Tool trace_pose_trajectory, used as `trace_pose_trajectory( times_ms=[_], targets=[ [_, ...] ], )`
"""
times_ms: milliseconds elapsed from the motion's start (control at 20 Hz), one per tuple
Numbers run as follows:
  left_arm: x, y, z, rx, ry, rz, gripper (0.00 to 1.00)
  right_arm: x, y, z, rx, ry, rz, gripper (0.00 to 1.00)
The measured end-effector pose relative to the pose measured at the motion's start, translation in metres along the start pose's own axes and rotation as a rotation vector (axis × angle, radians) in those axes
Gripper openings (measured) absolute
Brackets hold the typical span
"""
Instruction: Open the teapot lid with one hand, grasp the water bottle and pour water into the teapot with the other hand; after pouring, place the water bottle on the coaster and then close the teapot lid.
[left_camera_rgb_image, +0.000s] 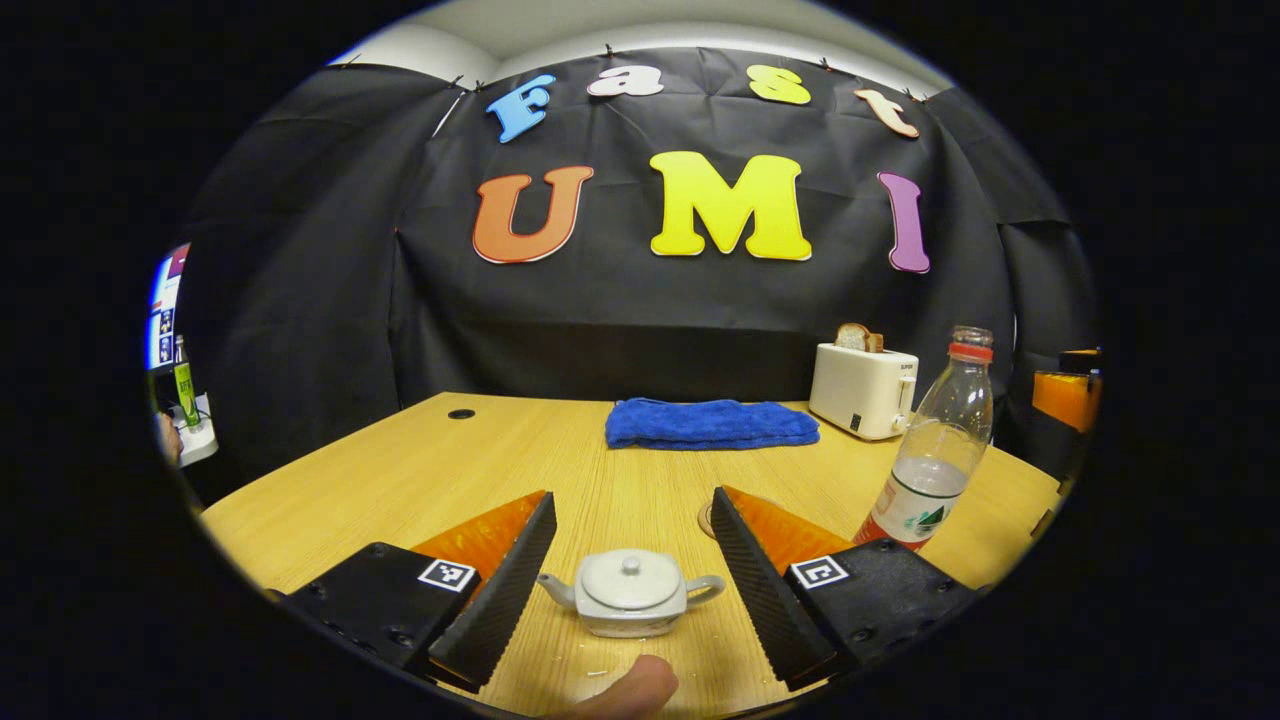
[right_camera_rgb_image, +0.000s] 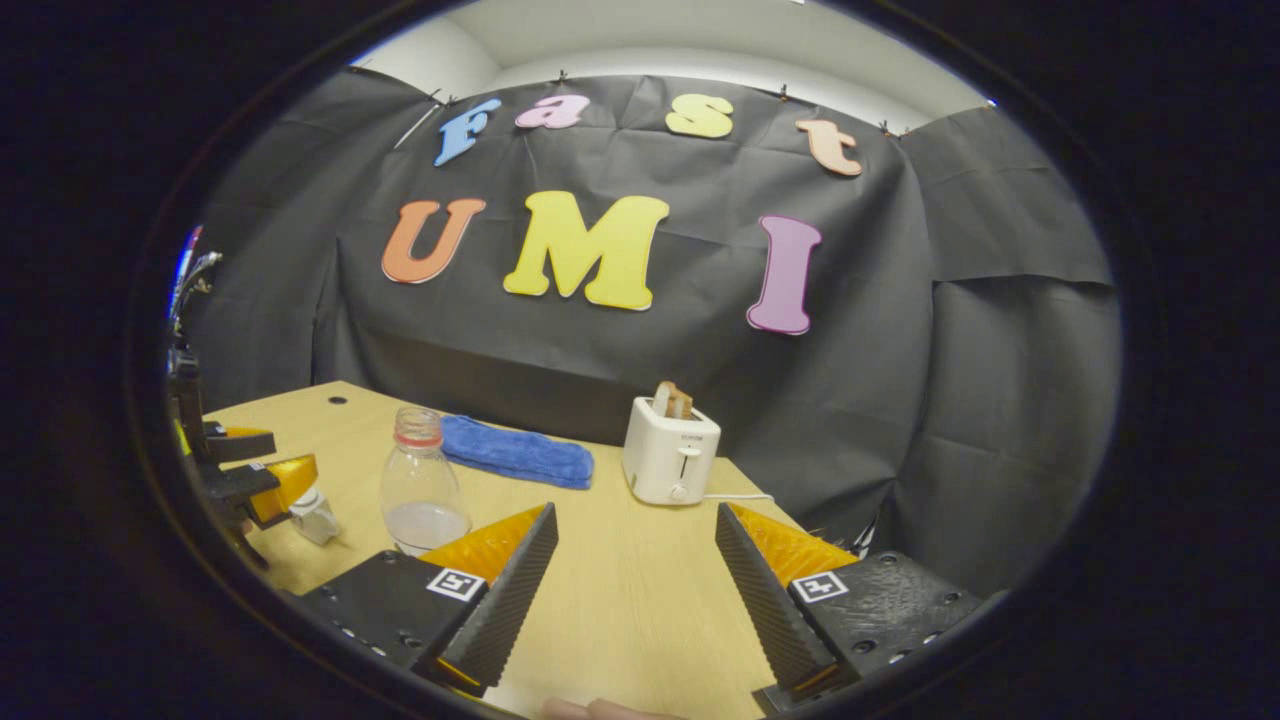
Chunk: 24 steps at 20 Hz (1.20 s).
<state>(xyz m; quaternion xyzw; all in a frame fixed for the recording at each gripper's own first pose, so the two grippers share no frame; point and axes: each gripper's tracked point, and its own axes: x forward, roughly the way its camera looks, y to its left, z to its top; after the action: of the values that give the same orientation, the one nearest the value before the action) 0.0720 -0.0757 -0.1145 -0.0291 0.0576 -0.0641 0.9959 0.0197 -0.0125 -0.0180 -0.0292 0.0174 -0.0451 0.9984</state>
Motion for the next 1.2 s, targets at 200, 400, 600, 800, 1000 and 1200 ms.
trace_pose_trajectory(
  times_ms=[200, 400, 600, 800, 1000, 1200],
  targets=[
    [0.004, -0.001, -0.009, 0.003, 0.019, 0.004, 0.92, 0.003, 0.0, -0.004, 0.0, 0.013, -0.002, 0.95],
    [0.009, -0.004, -0.02, 0.004, 0.048, -0.006, 0.74, 0.003, 0.002, -0.005, -0.009, 0.019, 0.007, 0.98],
    [0.01, -0.001, -0.022, 0.024, 0.056, 0.007, 0.58, 0.003, 0.003, -0.005, -0.017, 0.02, 0.01, 0.95],
    [0.013, 0.006, -0.021, 0.048, 0.06, 0.027, 0.37, 0.0, 0.006, -0.005, -0.023, 0.024, 0.024, 0.95],
    [0.015, 0.006, -0.02, 0.059, 0.053, 0.014, 0.18, -0.007, 0.02, -0.005, -0.037, 0.028, 0.064, 0.98],
    [0.015, 0.007, -0.018, 0.077, 0.053, 0.008, 0.06, -0.014, 0.045, -0.01, -0.015, 0.062, 0.106, 0.95]
  ],
)
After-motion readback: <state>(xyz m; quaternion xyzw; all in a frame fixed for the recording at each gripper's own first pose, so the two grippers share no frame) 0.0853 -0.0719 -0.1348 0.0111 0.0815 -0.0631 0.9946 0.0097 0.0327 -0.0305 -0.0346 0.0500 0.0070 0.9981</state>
